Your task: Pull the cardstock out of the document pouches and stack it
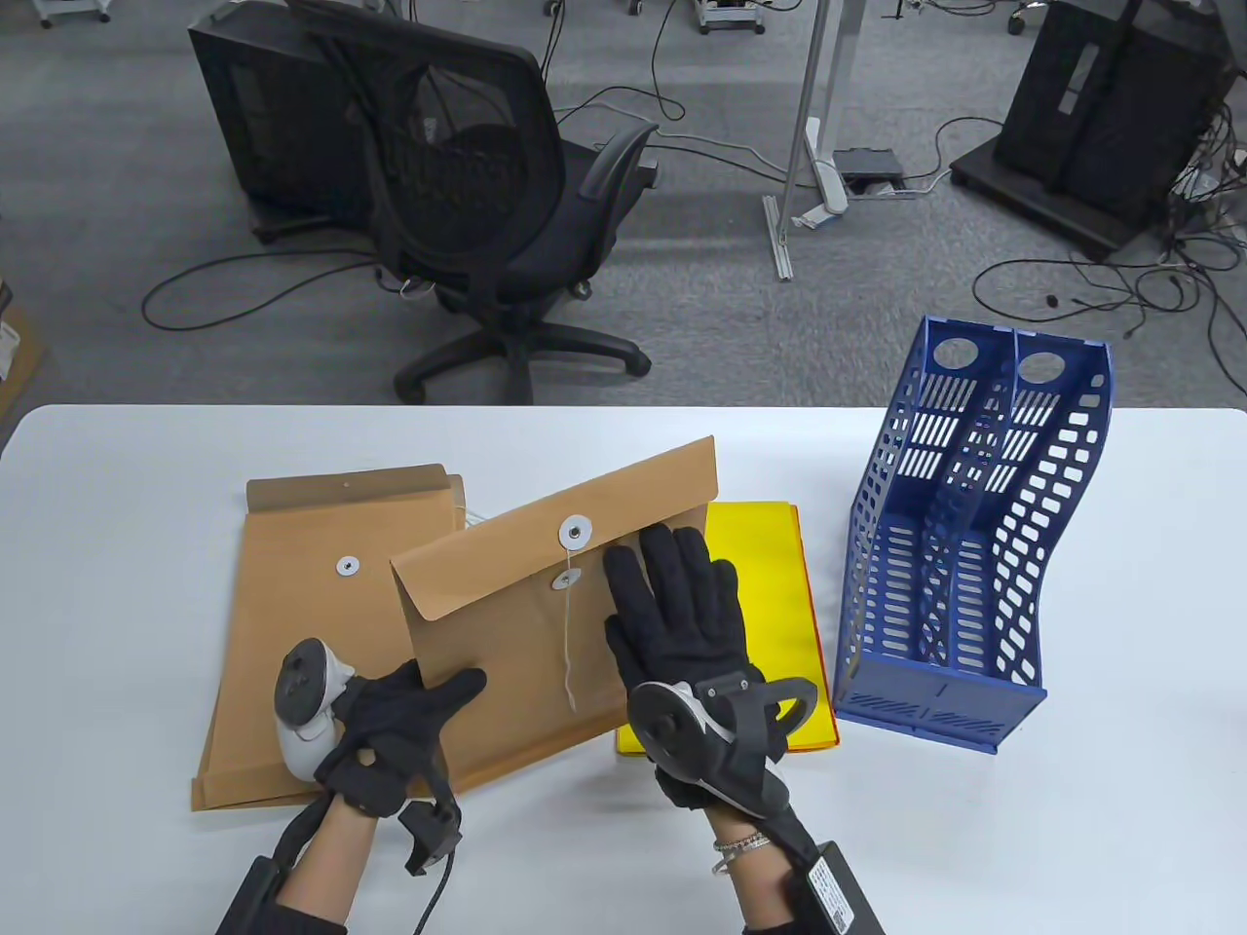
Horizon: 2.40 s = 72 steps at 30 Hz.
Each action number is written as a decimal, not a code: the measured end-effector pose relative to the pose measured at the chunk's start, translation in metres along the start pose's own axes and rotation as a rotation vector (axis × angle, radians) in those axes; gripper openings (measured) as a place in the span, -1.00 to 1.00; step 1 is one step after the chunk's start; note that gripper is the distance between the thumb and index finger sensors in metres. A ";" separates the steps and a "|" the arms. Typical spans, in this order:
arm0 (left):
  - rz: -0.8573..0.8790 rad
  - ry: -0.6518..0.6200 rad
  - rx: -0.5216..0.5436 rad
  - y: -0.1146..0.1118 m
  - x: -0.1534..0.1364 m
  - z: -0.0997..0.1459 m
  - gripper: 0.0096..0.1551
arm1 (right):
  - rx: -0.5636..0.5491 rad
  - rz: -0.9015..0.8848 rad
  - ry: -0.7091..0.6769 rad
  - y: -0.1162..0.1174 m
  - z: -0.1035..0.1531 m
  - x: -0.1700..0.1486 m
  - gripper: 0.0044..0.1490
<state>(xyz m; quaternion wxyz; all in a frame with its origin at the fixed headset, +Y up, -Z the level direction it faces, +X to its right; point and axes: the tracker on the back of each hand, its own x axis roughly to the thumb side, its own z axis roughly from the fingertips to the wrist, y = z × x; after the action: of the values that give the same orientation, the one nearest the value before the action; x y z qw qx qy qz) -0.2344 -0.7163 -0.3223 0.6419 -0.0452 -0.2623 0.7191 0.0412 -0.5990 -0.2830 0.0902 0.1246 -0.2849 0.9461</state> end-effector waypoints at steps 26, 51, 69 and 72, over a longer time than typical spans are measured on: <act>-0.098 0.001 0.207 0.038 -0.010 0.022 -0.53 | 0.145 -0.094 -0.273 -0.059 -0.074 0.015 -0.12; -0.143 -0.004 0.132 0.036 -0.008 0.022 -0.51 | 0.677 0.085 -0.374 -0.032 -0.098 0.071 -0.48; -0.201 0.022 0.173 0.050 -0.002 0.029 -0.49 | -0.262 -0.078 -0.117 -0.147 -0.094 0.017 -0.42; -0.188 0.029 0.171 0.051 -0.003 0.029 -0.49 | -0.406 -0.053 -0.037 -0.165 -0.085 0.004 -0.41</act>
<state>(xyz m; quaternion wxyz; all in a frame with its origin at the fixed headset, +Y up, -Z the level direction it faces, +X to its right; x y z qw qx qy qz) -0.2919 -0.7303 -0.3203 0.7118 0.0241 -0.1940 0.6746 0.0614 -0.4152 -0.2654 0.1329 0.1287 -0.4682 0.8641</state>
